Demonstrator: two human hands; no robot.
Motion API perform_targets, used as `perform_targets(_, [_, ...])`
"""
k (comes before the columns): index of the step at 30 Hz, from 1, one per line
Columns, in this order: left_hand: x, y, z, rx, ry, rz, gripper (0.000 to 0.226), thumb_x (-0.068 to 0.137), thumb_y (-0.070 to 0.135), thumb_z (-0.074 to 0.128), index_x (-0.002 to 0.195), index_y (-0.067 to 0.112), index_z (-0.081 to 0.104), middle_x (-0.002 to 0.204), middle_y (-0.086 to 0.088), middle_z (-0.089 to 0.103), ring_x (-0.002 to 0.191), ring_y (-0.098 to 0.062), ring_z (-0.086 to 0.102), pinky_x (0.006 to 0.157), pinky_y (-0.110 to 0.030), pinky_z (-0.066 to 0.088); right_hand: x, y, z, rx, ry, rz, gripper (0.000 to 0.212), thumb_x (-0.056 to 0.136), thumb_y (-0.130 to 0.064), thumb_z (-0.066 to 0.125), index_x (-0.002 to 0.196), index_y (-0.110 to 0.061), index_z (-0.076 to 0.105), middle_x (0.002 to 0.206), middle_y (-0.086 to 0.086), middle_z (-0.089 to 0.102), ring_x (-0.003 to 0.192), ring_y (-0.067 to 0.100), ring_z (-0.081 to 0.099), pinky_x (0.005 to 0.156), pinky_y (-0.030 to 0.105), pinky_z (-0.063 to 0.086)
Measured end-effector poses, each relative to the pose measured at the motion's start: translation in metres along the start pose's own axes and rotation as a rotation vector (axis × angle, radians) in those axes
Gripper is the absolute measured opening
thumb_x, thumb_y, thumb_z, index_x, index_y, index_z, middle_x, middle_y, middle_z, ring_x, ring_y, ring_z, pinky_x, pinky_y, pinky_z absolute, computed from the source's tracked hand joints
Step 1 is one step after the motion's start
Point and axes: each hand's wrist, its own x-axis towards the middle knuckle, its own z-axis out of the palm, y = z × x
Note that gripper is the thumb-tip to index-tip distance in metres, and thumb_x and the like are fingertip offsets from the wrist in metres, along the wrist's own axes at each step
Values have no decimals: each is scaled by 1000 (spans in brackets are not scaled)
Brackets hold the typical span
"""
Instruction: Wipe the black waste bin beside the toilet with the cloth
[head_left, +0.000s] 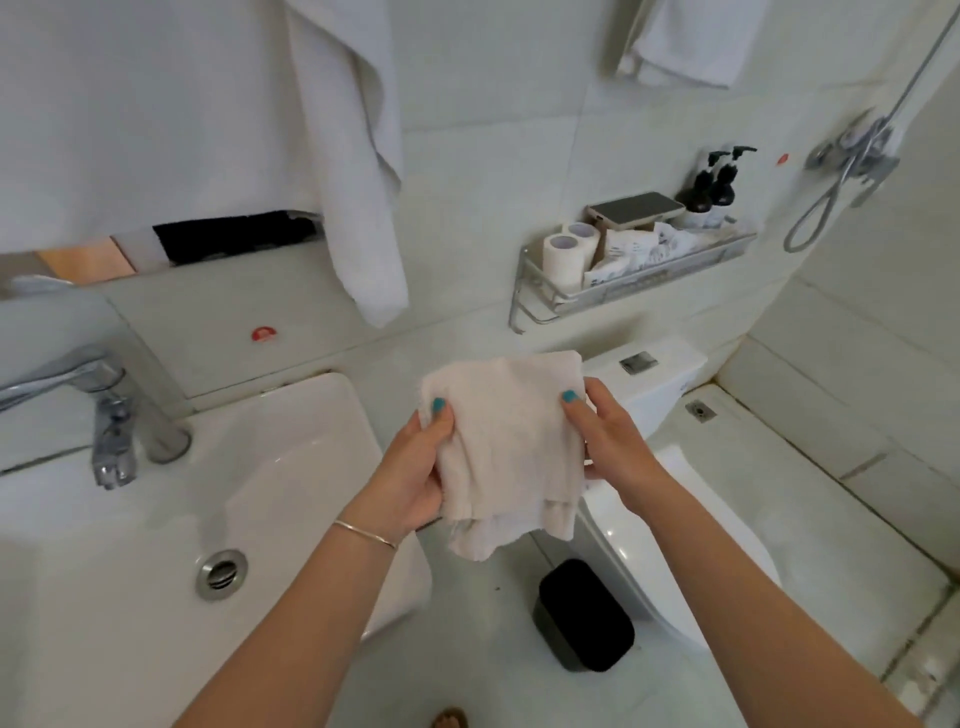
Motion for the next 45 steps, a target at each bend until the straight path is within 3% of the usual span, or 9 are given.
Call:
perform_targets(6, [-3,27,-56,324,224,161,20,100,27,46,117,25,57,111,2,70,99,-12,67,75,-27,54,41,-6,58,-195,-172,-94,18,101,-39,41,116,-38,51,102,-16,58,93,2,56,70,23,42])
perform_targets(9, [-3,36,-85,684,380,241,14,98,36,45,111,36,52,110,11,64,100,-10,61,86,-31,48,62,-3,85,-231,-264,-119,21,101,-37,42,119,-32,51,104,-7,63,94,13,60,78,30,47])
perform_targets(11, [-4,39,-98,832,478,283,4,98,37,45,99,36,49,96,15,60,87,-3,57,76,-18,44,76,-1,102,-229,-321,-119,22,101,-35,42,120,-29,51,105,-4,63,94,15,60,79,30,48])
perform_targets(14, [-1,37,-115,825,615,363,16,97,30,49,91,15,48,81,5,59,70,-6,55,54,-10,40,92,3,122,-190,-391,-104,20,102,-32,43,119,-26,51,102,-5,62,88,11,60,70,21,46])
perform_targets(20, [18,24,-142,742,755,398,21,95,26,54,85,10,45,70,2,53,57,-4,46,52,-15,37,120,21,154,-71,-448,-56,16,102,-22,45,117,-19,51,100,-4,63,76,-5,60,64,8,48])
perform_targets(30, [45,-1,-186,729,783,310,16,96,26,52,84,16,47,77,0,57,65,-7,52,57,-14,41,146,60,176,-133,-471,31,16,102,-20,45,116,-17,51,107,4,62,88,12,58,70,14,46])
perform_targets(35, [55,-26,-195,829,792,171,17,97,28,49,86,17,43,76,3,55,65,-3,53,52,-11,36,149,88,185,-257,-468,95,23,103,-24,41,124,-16,48,121,9,58,105,23,56,94,39,45])
perform_targets(41, [80,-39,-195,807,711,-71,23,97,33,49,98,10,48,90,-2,56,82,-19,52,59,-21,35,151,89,207,-283,-561,356,25,100,-40,37,123,-33,46,112,-4,57,91,15,57,64,30,47])
perform_targets(45, [82,-22,-202,760,698,-228,27,89,35,61,87,12,46,84,-1,52,72,-13,48,56,-23,34,154,86,195,-397,-565,472,30,97,-49,38,120,-31,46,120,0,55,94,20,59,85,38,44])
